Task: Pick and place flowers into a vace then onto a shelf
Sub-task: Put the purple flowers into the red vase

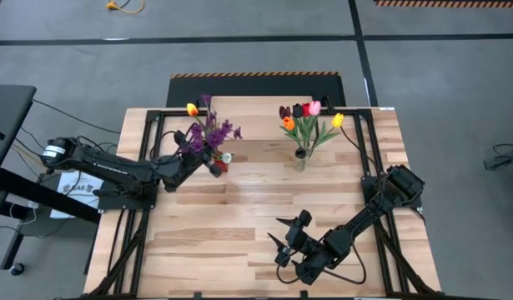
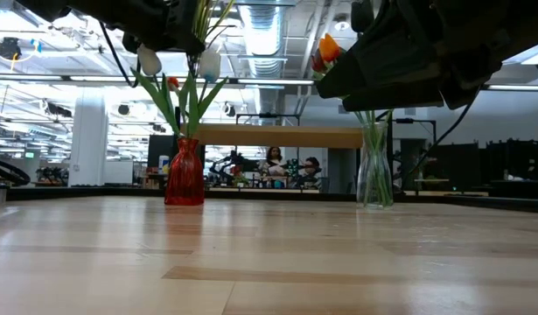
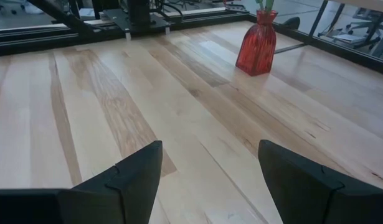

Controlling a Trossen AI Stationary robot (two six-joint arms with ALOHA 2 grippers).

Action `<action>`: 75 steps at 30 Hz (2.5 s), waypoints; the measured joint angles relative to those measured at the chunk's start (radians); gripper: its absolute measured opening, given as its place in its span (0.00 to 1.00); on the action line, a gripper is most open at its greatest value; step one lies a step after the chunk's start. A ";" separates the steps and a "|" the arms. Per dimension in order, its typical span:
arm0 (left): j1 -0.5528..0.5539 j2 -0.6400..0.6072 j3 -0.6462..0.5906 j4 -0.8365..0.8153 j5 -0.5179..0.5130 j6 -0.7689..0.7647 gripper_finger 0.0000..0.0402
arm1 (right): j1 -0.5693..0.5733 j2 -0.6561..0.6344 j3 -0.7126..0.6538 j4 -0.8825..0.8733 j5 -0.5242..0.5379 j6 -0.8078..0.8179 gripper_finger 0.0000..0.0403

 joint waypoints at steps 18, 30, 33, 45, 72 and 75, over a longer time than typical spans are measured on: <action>-0.008 0.000 0.000 -0.052 0.026 -0.028 0.03 | 0.000 0.000 0.000 0.003 -0.001 0.001 0.64; -0.008 0.000 0.006 -0.058 0.029 -0.028 0.08 | 0.000 0.000 0.000 0.003 -0.001 0.001 0.64; -0.008 0.000 0.017 -0.064 0.072 -0.028 0.08 | 0.000 0.000 0.000 0.003 -0.001 0.001 0.64; -0.009 0.000 0.057 -0.163 0.078 -0.059 0.28 | 0.000 0.000 0.000 0.003 -0.001 0.001 0.64; -0.008 -0.112 0.117 -0.521 0.164 -0.177 0.35 | 0.001 0.000 0.000 -0.004 -0.005 0.009 0.64; -0.008 -0.119 0.163 -0.640 0.203 -0.188 0.35 | 0.001 0.000 0.000 -0.004 -0.005 0.009 0.64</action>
